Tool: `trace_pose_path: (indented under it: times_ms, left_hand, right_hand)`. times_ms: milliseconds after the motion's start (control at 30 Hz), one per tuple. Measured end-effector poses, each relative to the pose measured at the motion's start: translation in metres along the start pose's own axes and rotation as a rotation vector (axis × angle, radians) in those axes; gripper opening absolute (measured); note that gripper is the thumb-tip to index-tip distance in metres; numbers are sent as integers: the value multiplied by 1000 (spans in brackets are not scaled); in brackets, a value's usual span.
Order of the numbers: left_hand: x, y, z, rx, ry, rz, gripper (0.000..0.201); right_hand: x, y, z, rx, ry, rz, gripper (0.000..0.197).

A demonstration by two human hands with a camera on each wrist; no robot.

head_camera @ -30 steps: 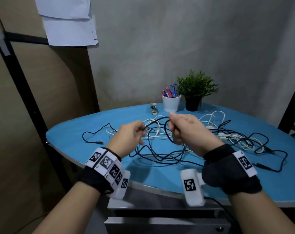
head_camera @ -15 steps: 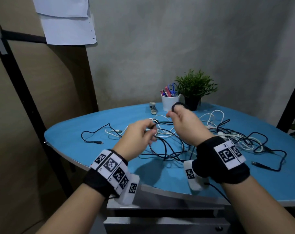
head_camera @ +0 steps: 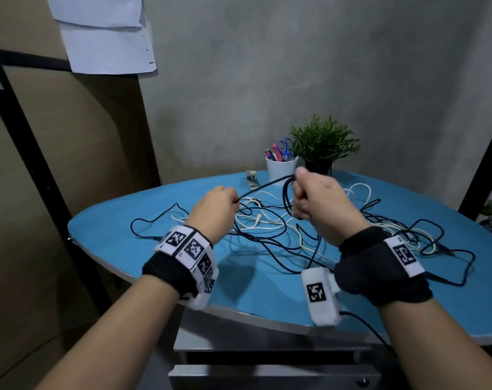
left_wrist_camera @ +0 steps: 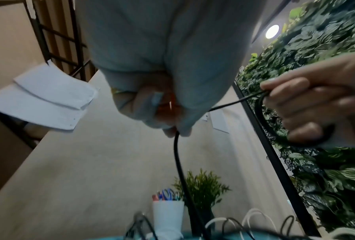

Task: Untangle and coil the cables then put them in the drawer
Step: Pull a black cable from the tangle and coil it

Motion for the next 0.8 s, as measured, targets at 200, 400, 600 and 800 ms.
trace_pose_path:
  times_ms: [200, 400, 600, 800]
  left_hand:
    - [-51, -21, -10, -91, -38, 221, 13]
    - [-59, -35, -17, -4, -454, 399, 20]
    - [-6, -12, -20, -47, -759, 74, 23]
    - [56, -9, -39, -234, -458, -295, 12]
  right_hand:
    - [12, 2, 15, 59, 674, -114, 37]
    - [20, 5, 21, 164, -116, -209, 24]
    - [-9, 14, -6, 13, -728, 37, 22]
    - [-30, 5, 6, 111, -731, 132, 44]
Point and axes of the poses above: each hand's wrist, its own y-axis towards the middle knuckle, its own x-axis out of the back of the hand, z = x × y, the point moved 10 cm from there along y, towards the middle knuckle, and after that the axes turned 6 degrees about z, right-handed, at the moved point
